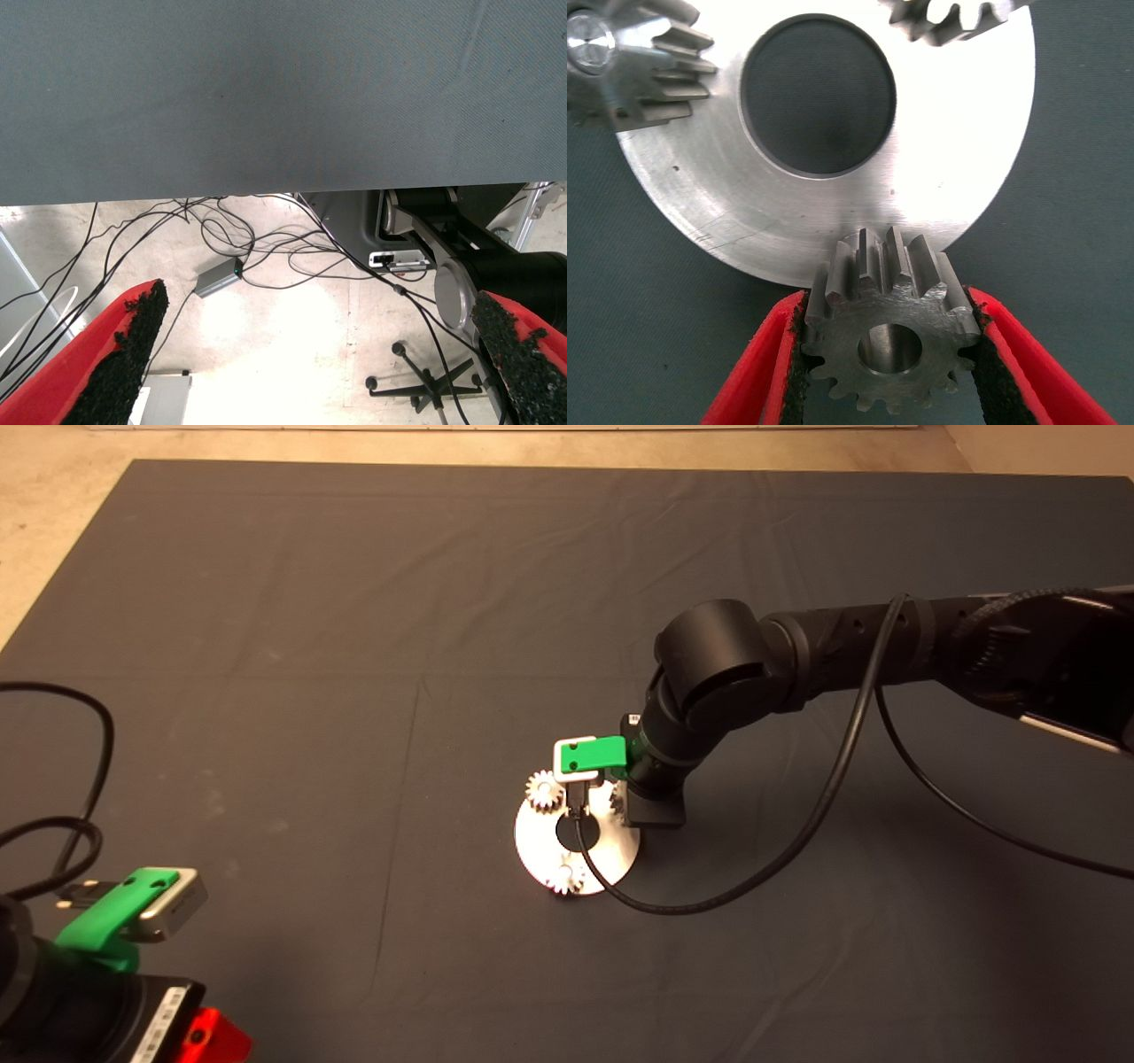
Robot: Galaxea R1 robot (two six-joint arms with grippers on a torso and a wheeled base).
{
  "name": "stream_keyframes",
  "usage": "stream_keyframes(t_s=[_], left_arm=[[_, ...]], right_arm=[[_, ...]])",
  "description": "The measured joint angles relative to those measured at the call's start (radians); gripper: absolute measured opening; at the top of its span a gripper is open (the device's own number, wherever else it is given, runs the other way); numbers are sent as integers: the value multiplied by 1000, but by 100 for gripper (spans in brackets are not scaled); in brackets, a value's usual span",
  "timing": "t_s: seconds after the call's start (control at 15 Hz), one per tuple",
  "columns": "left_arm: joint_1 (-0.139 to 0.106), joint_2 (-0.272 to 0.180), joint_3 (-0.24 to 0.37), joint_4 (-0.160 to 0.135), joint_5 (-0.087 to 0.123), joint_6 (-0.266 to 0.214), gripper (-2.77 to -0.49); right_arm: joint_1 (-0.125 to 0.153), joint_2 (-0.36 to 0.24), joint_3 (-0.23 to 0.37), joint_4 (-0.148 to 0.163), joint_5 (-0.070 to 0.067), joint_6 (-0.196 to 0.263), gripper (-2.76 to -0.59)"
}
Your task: Install three planetary gears onto the carrier pins
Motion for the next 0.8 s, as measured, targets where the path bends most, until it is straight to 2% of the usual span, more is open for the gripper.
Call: stream_keyframes(t_s=[0.27,0.33,0.8], left_arm=[[0,0,0,-2,0,0,-78],[0,0,0,-2,-1,0,-78],[0,0,0,-3,0,0,-78]], right_arm=[[-16,-4,12,-4,-1,0,-224],[-16,-6,12,-4,3,0,-224],[-16,-8,14,-6,4,0,-224]])
